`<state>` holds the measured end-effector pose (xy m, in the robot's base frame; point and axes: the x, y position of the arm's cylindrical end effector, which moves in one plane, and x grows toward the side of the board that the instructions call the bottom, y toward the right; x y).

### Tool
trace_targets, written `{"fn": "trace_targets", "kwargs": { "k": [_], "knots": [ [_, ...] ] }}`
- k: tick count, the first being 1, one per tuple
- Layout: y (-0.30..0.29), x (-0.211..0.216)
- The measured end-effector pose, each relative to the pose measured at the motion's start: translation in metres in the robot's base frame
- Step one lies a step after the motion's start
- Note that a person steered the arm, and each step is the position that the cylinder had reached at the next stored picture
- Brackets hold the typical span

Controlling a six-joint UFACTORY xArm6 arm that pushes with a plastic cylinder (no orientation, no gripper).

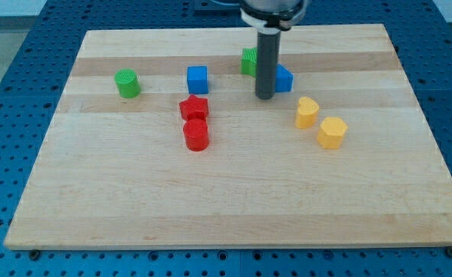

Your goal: Slide the blue triangle closer to the green star

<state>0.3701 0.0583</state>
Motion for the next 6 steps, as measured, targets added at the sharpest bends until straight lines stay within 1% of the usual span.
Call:
{"fn": "trace_targets", "kwargs": {
  "k": [1,2,3,4,6],
  "knots": [
    [0.036,0.005],
    [0.056,0.022],
    [0.067,0.015],
    [0.06,-0.004],
    [0.03,-0.004]
  ]
}}
